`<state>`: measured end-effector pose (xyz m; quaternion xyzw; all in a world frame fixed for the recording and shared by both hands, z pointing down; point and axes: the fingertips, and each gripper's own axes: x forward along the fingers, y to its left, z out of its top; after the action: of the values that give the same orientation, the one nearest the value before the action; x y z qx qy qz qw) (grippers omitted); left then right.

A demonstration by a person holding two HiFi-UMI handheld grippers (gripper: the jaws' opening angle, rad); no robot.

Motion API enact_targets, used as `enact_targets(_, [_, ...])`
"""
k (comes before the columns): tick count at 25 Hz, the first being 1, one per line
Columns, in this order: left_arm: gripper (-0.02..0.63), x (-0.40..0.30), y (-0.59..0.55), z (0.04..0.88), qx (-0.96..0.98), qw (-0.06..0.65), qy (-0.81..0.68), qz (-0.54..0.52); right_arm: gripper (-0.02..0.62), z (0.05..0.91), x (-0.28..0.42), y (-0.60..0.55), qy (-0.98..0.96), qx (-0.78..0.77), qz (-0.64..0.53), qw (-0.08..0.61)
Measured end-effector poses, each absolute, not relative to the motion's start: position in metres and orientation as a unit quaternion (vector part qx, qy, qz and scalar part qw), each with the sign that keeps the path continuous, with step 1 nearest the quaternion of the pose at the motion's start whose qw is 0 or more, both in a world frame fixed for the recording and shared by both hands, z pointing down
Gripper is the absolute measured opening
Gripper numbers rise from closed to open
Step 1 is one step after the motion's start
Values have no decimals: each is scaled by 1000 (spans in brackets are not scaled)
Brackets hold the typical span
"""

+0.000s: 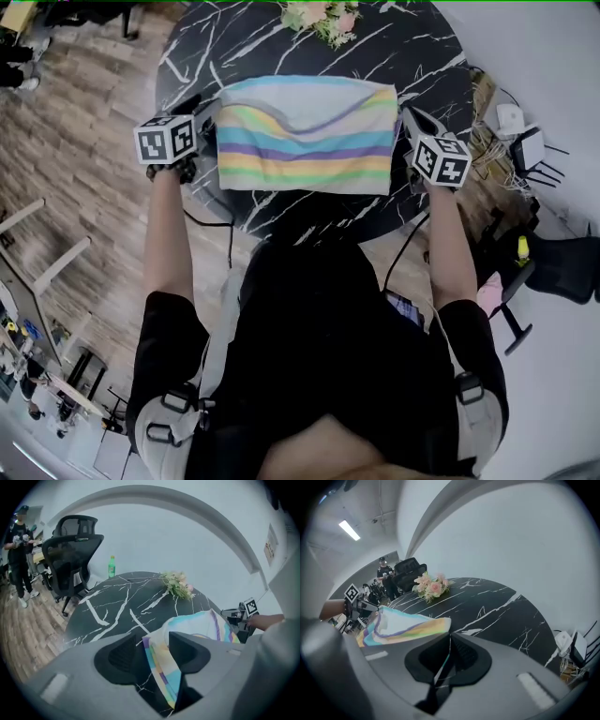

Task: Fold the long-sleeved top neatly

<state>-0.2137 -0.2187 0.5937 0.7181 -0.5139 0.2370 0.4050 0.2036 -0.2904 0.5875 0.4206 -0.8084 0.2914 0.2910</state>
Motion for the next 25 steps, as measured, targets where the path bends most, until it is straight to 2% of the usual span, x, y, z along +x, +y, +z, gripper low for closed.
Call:
enact_targets(8, [227, -225, -147, 595, 697, 439, -532, 194, 10, 575, 210, -238, -802, 430, 295, 292])
enact_targets(19, [227, -157, -53, 617, 711, 481, -478, 186, 18, 566, 141, -200, -823, 389, 269, 315])
enact_targets(20, [227, -154, -48, 620, 711, 481, -476, 192, 27, 572, 147, -196, -816, 398, 263, 326])
enact_targets(21, [227, -152, -42, 622, 710, 481, -475, 198, 92, 576, 156, -192, -808, 410, 258, 335])
enact_targets(22, [227, -153, -39, 623, 709, 480, -476, 200, 122, 580, 166, -186, -800, 423, 257, 339])
enact_targets(25, [227, -160, -33, 621, 714, 474, -477, 195, 179, 585, 193, -165, -784, 447, 285, 322])
